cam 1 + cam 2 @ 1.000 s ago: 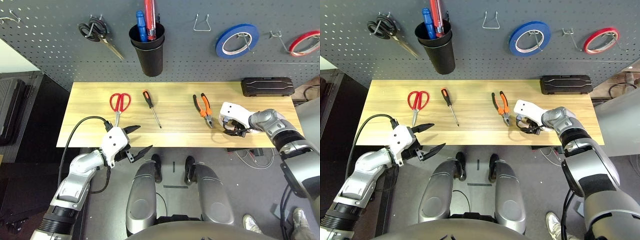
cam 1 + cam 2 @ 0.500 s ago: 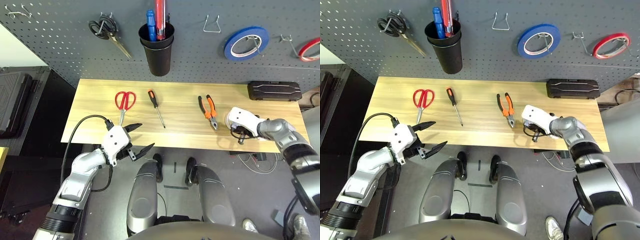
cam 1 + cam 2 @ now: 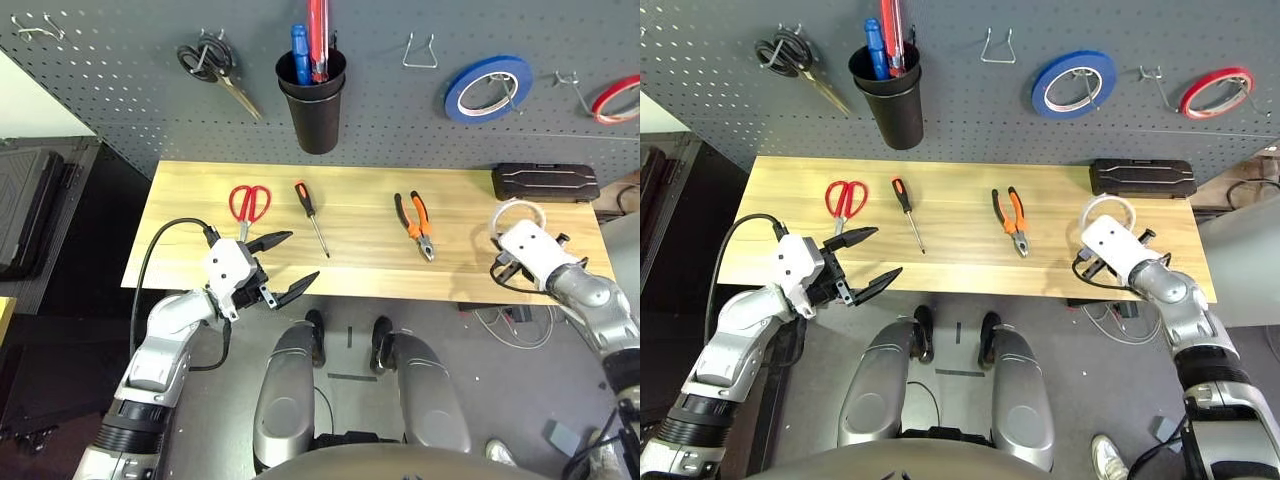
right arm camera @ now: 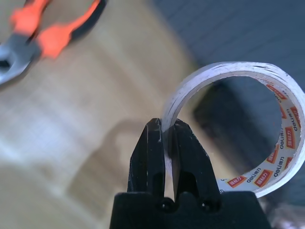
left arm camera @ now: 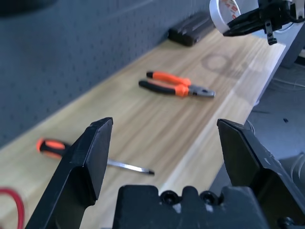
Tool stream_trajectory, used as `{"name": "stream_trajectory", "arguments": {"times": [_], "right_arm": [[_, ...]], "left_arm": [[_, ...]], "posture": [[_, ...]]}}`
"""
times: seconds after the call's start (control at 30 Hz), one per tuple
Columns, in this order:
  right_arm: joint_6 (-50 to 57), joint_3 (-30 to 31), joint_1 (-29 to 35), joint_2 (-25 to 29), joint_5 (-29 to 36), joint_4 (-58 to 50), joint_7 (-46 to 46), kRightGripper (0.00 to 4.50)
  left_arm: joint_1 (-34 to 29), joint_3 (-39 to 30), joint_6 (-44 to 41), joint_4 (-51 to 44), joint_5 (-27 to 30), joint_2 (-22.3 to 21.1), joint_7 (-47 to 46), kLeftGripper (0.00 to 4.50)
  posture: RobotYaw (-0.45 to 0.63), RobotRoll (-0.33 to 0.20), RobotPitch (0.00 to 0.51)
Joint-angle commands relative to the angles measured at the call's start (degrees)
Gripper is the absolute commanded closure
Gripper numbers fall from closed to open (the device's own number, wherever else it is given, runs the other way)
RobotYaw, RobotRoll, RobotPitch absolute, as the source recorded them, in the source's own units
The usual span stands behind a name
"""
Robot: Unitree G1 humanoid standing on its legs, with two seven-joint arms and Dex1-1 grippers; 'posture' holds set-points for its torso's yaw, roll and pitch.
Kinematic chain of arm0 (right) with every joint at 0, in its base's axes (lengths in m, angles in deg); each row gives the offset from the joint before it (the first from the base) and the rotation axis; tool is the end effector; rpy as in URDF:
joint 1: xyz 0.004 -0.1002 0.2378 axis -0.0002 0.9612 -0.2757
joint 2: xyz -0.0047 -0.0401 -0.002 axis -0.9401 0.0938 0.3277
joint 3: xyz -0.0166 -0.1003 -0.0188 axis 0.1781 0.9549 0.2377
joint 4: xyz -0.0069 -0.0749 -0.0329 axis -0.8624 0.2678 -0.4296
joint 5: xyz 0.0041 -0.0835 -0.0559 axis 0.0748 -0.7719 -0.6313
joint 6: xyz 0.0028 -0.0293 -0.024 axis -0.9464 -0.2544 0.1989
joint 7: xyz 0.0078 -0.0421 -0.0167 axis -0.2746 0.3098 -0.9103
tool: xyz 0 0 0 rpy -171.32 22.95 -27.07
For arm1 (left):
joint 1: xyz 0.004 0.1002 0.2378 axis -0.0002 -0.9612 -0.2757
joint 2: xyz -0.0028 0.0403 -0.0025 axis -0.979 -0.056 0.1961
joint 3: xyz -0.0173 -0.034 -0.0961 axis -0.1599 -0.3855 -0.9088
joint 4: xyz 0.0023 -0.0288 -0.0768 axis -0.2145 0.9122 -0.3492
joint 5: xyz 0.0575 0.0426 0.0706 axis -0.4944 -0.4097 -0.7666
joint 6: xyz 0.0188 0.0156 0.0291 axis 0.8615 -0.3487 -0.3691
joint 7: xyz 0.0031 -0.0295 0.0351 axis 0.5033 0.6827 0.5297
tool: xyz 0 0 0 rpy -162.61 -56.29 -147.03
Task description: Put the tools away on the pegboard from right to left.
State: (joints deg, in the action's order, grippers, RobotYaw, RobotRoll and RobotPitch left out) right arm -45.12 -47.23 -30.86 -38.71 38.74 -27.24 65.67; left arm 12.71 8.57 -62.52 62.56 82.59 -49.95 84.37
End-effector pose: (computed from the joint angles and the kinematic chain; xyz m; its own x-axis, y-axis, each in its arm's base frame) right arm 0.2220 -0.3020 0.0563 0.9673 0.2113 -0.1406 -0.2494 0.6890 -0.6805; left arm 0.2056 0.2154 0.0882 0.5950 -0.8031 -0.0307 0.7719 0.5603 0.3004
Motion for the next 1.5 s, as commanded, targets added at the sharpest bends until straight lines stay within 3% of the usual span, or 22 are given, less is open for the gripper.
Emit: {"name": "stream_trajectory", "arguments": {"times": [0.03,0.1,0.37,0.73,0.93,1.5], "right_arm": [[-7.7,-1.9,1.5,0.2,-0.7,3.3,-5.5,4.46],[-10.8,-2.4,1.4,0.5,-1.2,4.9,-8.8,4.46],[-22.7,-3.3,-1.8,2.0,-2.6,15.8,-16.7,4.46],[-32.4,-2.5,-6.5,2.7,-3.2,19.5,-20.8,4.46],[-31.9,-1.4,-9.8,2.0,-2.7,19.4,-18.6,4.46],[-16.4,1.6,-26.7,-1.0,-2.6,30.4,-9.7,4.46]], "left_arm": [[-0.8,0.6,1.3,-1.9,1.6,0.8,1.0,0.0],[-1.2,0.0,6.8,-3.0,6.3,3.5,3.7,0.0],[-0.5,0.9,8.1,-6.2,10.0,6.8,3.9,0.0],[-1.3,2.1,9.3,-7.7,10.4,7.1,5.6,0.0],[-0.7,2.8,9.7,-7.4,10.5,6.4,7.0,0.0],[2.4,3.6,9.8,-3.4,8.1,5.5,8.3,0.0]], "posture": [[0.1,0.0,0.214],[0.1,0.0,0.202],[0.11,0.0,0.171],[0.13,0.0,0.159],[0.13,0.0,0.156],[0.14,0.0,0.175]]}}
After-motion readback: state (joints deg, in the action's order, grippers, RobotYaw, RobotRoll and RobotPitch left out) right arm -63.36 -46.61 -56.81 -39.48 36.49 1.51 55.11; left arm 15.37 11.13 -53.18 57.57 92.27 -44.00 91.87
